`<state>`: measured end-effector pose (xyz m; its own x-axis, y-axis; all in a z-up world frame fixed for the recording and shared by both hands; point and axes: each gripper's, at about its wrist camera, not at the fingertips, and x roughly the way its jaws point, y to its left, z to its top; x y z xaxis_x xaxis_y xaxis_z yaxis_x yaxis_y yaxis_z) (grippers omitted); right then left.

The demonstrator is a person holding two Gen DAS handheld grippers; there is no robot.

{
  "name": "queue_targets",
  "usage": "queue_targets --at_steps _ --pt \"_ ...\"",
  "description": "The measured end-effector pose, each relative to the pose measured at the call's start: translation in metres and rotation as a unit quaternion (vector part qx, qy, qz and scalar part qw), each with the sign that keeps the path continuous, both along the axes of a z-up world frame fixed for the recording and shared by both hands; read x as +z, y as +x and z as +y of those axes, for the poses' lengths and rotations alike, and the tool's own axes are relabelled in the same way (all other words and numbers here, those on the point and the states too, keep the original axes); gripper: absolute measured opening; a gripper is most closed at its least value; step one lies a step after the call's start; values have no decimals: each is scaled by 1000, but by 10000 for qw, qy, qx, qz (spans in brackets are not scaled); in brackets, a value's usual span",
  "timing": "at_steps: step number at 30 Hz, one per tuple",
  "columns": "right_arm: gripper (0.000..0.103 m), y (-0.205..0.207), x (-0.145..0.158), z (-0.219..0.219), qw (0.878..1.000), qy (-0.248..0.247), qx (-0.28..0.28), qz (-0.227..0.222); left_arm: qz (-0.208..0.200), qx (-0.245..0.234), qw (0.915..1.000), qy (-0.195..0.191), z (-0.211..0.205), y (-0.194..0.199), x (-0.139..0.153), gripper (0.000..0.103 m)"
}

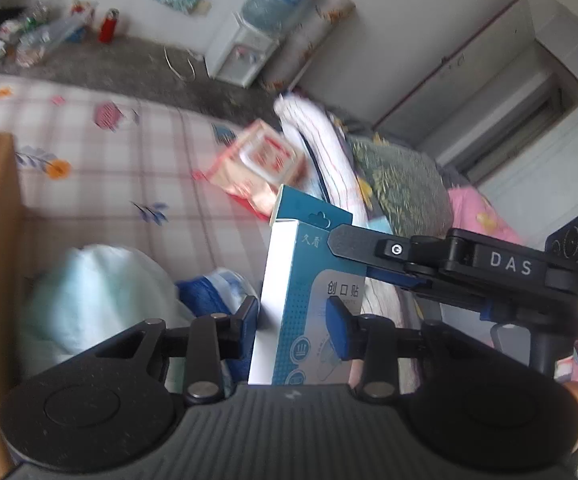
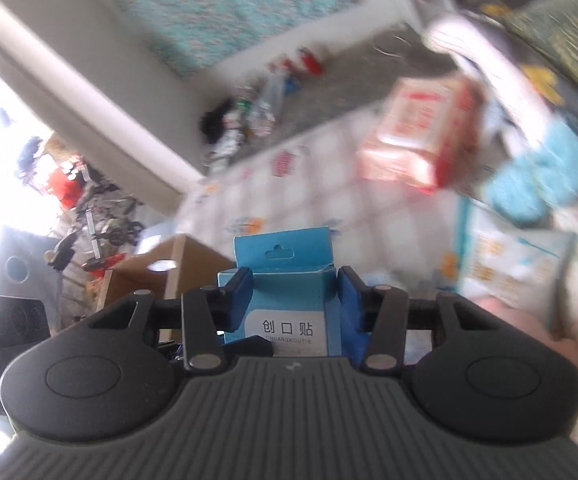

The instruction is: Organize soft objects

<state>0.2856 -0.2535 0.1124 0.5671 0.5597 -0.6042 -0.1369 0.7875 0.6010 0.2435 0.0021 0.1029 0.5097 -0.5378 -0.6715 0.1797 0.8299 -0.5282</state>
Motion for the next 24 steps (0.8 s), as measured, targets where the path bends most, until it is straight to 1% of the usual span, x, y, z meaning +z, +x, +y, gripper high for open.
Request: queue_targets --at_steps 2,5,8,10,12,15,19,21,24 --pt "46 -1 16 27 9997 45 198 -127 -159 209 9996 95 25 -11 15 38" --pt "46 1 34 77 9980 69 566 -257 -308 603 9975 217 69 -25 27 38" --pt "46 8 43 138 9947 98 983 -283 -311 1091 9930 328 117 -36 28 38" --pt "46 15 42 181 9916 146 1269 -219 -212 1448 9886 354 151 -39 22 38" --pt "46 24 35 223 9879 201 1539 -70 -36 1741 9840 383 181 -39 12 38" --pt "46 37 18 286 9817 199 1880 228 322 2121 9760 375 221 -31 -8 39" --pt "46 55 -11 353 9755 97 2130 550 647 2429 9672 367 261 -12 -33 39" --pt "46 65 -25 377 9744 41 2144 670 730 2553 9633 387 276 0 -43 37" --pt "46 80 -42 397 9760 -124 2064 687 856 2601 9611 364 294 20 -61 36"
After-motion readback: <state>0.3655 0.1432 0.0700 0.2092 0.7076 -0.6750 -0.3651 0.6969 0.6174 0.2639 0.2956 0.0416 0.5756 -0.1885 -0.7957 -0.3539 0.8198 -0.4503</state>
